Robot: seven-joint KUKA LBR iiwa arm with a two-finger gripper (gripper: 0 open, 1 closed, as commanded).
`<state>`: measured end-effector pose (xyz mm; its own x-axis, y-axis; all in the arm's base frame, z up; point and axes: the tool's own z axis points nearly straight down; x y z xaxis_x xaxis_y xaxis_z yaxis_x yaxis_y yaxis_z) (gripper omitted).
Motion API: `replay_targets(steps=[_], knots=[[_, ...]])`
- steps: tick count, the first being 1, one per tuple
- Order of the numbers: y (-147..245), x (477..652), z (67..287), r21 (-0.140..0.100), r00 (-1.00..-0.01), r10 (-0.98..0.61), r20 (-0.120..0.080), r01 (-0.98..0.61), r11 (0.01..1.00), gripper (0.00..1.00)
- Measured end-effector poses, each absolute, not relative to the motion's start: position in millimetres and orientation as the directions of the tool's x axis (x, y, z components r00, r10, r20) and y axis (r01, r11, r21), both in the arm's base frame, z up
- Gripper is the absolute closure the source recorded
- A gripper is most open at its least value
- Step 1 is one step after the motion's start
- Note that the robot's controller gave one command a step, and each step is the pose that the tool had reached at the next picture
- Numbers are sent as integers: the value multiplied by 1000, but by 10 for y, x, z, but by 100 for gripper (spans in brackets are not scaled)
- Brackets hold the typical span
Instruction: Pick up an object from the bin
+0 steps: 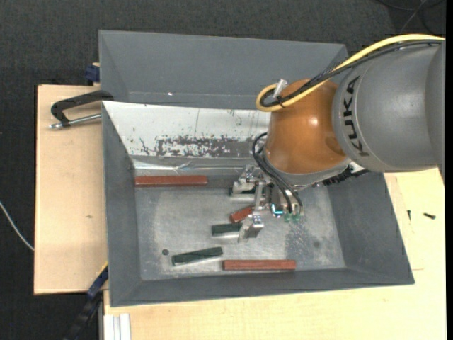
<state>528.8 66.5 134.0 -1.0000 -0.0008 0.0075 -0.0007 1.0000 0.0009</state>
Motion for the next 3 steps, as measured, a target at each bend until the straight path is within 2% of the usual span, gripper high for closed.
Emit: replay_targets(steps=[1,2,3], knots=[[662,5308,1383,2,-1000,0,-1,0,1000,0],[715,5297,768,2,-993,-114,3,-114,993,100],[715,5297,768,2,-994,-114,3,-114,994,100]])
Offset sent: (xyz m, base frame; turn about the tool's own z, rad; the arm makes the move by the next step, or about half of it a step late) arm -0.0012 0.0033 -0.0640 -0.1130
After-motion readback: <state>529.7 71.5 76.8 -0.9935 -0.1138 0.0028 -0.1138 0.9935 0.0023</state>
